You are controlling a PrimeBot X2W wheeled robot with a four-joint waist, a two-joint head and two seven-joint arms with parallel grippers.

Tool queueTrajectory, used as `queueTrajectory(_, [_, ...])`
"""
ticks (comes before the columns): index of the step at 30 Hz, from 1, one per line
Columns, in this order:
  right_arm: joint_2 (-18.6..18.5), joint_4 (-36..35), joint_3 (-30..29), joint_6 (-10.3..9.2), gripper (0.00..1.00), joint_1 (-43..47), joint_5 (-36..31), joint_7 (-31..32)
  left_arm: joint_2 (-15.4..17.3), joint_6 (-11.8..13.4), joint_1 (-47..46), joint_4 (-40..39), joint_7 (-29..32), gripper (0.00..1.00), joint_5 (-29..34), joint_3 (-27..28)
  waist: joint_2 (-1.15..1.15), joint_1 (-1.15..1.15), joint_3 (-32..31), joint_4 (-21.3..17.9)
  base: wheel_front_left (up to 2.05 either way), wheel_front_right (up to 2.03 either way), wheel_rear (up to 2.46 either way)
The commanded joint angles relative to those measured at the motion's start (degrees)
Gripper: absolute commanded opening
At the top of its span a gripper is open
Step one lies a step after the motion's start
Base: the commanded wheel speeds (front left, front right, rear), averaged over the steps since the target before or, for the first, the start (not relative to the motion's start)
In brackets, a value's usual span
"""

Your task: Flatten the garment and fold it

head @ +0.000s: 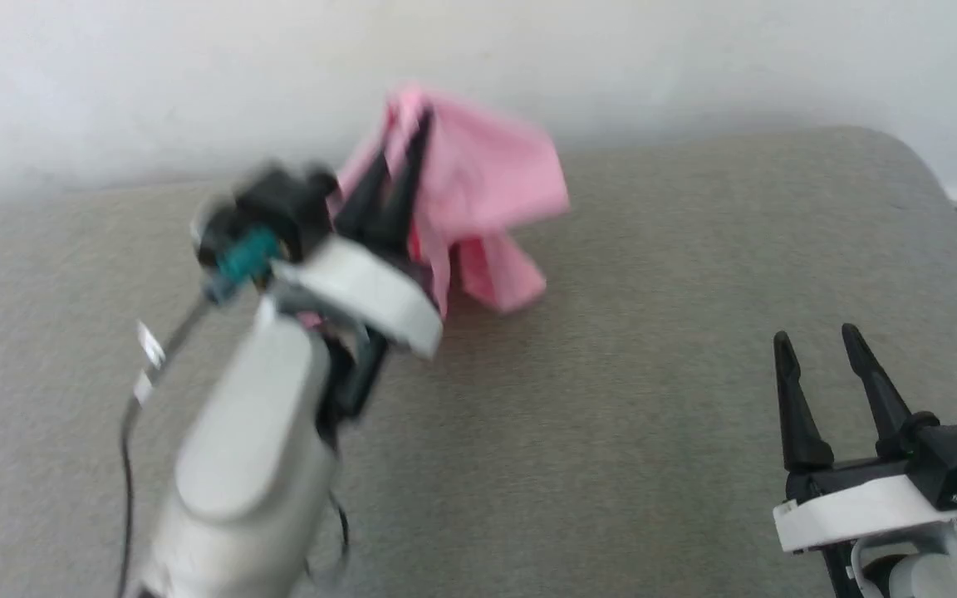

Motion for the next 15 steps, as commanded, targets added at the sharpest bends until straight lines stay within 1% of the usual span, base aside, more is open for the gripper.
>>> queueTrajectory(1, [0.1,-0.1,0.0,-0.04,1.0,0.7,0.2,0.0,-0.2,0.7,2.9,-0.7,0.2,0.0,-0.5,-0.3,0.0,0.01,-1.5,-4.1,0.0,0.0,0.0])
queueTrajectory(4, [0.1,-0.2,0.1,-0.04,1.0,1.5,0.2,0.2,-1.0,2.1,11.8,-2.1,1.5,0.0,-2.4,-1.3,0.0,0.01,-1.3,-5.5,0.0,0.0,0.0])
queueTrajectory(8, [0.1,-0.2,0.5,-0.04,1.0,1.7,0.3,0.2,-1.3,5.3,23.7,-0.9,2.5,0.0,-4.3,-1.6,0.0,0.01,-0.8,-6.6,0.0,0.0,0.0])
queueTrajectory(10, [0.1,-0.4,0.4,-0.04,1.0,1.9,0.4,0.2,-1.5,5.8,27.5,-0.5,2.7,0.0,-4.8,-2.3,0.0,0.01,-0.5,-6.4,0.0,0.0,0.0])
queueTrajectory(11, [0.1,-0.4,0.4,-0.04,1.0,2.1,0.3,0.3,-1.5,6.0,28.8,-0.4,2.5,0.02,-4.5,-2.8,0.0,0.01,-0.6,-6.2,0.0,0.0,0.0])
queueTrajectory(12, [0.1,-0.5,0.5,-0.04,1.0,2.2,0.1,0.5,-1.6,6.2,29.8,-0.4,2.3,0.35,-4.5,-3.2,0.0,0.01,-0.6,-6.1,0.0,0.0,0.0])
queueTrajectory(13, [0.1,-0.6,0.6,-0.04,1.0,2.2,0.0,0.6,-1.6,6.6,30.4,-0.6,1.7,1.0,-3.9,-3.5,0.0,0.01,-0.7,-5.8,0.0,0.0,0.0])
queueTrajectory(15, [0.1,-0.7,0.7,-0.04,1.0,2.3,-0.3,0.8,-1.7,6.8,31.1,-1.2,0.0,1.0,-3.2,-4.0,0.0,0.01,-0.9,-5.1,0.0,0.0,0.0])
